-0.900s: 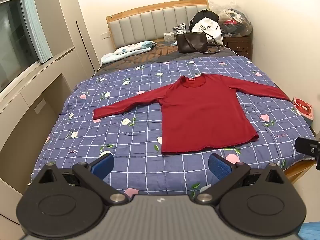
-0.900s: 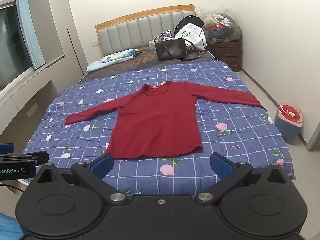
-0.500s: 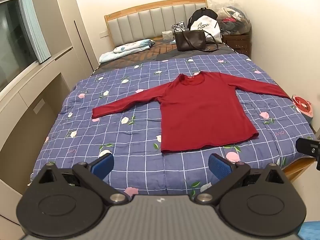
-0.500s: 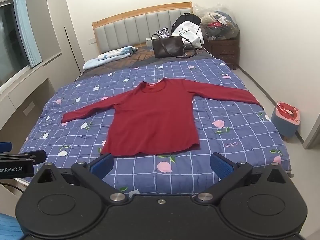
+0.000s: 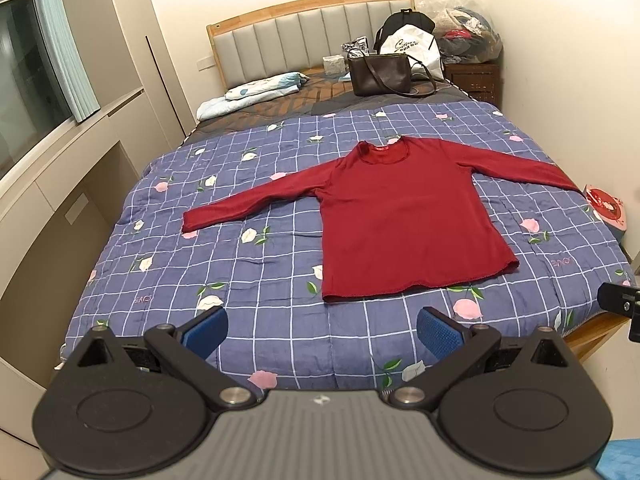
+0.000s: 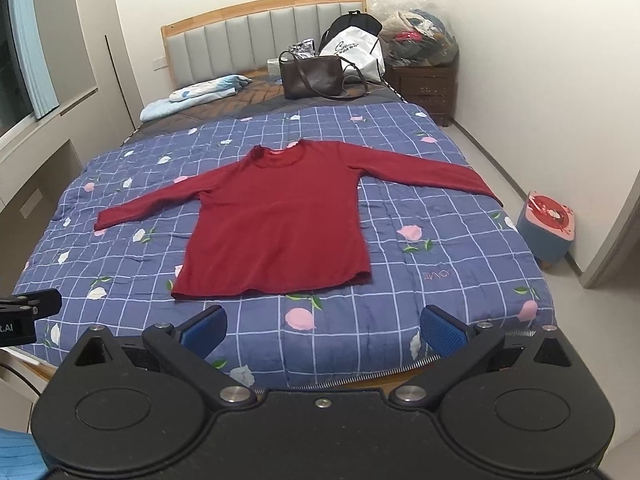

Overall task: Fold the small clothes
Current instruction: 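Move both tools over the spread red shirt on the bed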

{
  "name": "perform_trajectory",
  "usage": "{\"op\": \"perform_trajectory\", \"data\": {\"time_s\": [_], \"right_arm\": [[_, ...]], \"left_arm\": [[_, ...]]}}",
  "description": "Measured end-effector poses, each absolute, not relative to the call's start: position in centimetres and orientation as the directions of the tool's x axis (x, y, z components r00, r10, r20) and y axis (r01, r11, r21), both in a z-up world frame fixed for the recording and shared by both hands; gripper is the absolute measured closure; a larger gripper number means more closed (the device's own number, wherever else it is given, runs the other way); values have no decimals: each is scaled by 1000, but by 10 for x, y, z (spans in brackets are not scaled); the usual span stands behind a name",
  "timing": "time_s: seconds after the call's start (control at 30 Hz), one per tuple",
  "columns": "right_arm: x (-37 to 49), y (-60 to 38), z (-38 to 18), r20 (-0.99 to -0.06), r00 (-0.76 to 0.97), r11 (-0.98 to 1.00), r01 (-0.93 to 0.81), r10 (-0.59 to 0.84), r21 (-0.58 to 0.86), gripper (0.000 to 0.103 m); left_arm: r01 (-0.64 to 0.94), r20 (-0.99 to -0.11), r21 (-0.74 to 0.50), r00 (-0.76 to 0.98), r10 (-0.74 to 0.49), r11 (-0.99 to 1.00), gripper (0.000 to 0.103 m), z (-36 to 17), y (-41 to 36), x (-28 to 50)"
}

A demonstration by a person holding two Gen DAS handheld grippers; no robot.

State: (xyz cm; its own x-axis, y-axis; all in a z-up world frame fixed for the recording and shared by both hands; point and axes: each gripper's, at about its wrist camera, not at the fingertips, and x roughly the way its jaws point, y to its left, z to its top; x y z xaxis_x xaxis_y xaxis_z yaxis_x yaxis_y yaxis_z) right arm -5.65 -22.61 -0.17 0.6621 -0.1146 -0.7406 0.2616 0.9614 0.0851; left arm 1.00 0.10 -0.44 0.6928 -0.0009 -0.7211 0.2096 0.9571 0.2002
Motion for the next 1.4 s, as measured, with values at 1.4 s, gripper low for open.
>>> {"op": "perform_trajectory", "data": {"time_s": [1.4], "right_arm": [[-43,-232,-16,-796,595,960,274,-115,66,0]], "left_arm": [[251,-784,217,621,15,943,0,-22,-14,28]]}}
